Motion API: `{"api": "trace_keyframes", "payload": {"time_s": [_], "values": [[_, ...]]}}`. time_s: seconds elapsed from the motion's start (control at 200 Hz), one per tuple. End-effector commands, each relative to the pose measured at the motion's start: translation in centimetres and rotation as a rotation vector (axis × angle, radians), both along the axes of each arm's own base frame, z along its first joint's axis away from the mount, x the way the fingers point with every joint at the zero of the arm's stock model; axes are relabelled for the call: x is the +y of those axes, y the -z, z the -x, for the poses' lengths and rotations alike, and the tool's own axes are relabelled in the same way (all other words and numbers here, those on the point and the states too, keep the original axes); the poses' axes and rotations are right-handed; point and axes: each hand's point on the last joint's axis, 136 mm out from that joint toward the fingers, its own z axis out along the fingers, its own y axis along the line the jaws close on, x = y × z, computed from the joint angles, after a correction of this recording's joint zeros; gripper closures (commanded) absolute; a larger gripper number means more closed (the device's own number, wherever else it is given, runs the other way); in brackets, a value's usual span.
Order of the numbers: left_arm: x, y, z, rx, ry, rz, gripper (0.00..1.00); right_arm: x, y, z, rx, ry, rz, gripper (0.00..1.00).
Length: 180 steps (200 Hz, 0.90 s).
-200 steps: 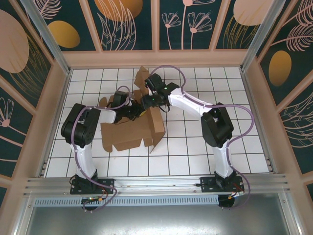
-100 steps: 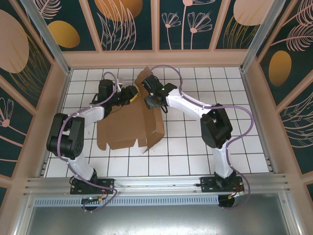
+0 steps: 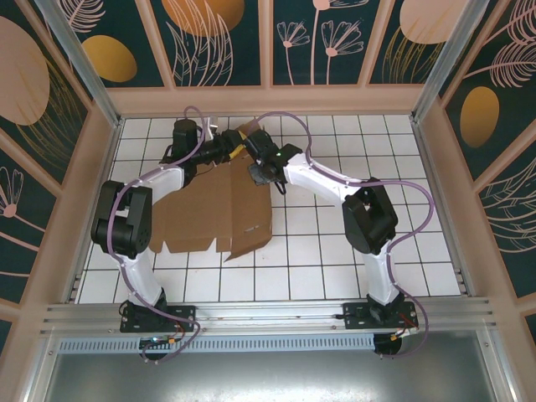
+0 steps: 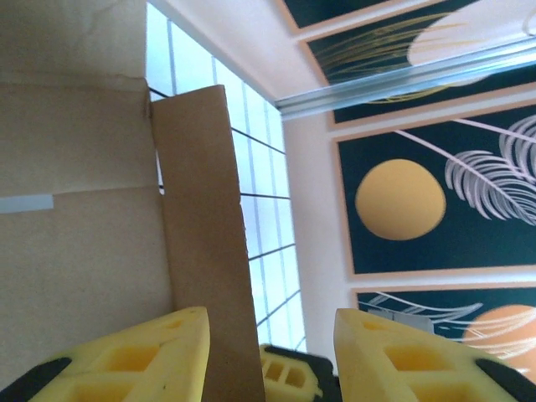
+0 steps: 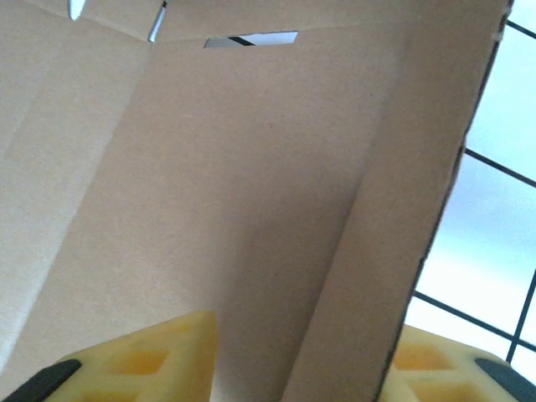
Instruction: Fold the paper box
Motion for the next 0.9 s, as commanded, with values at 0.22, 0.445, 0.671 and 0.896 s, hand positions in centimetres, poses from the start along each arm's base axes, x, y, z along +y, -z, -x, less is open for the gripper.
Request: {"api": "trace_keyframes", "payload": {"time_s": [0.22,0.445,0.671,0.896], "values": [[2.6,3.2,1.2,0.078,-0.080,-0.220,0.56,-4.0,2.0,-1.8,-0.022,0.080,0.016,1.00],[1.7,-1.1,1.0,0.022,-0.064,-0.107,0.52,-4.8,-2.4,-3.5,-0.280,-0.007,0.136,1.00],[0.3,-3.5,0.2,0.017,-0.037,-0.027,0.45,-4.1,-5.9,-3.3,-0.422,-0.076,0.129,1.00],[-2.1,-4.4,-0.2,-0.018,0.007,-0.061,0.39,-3.1,-5.5,-3.2,-0.415,-0.091,0.155,1.00]]}}
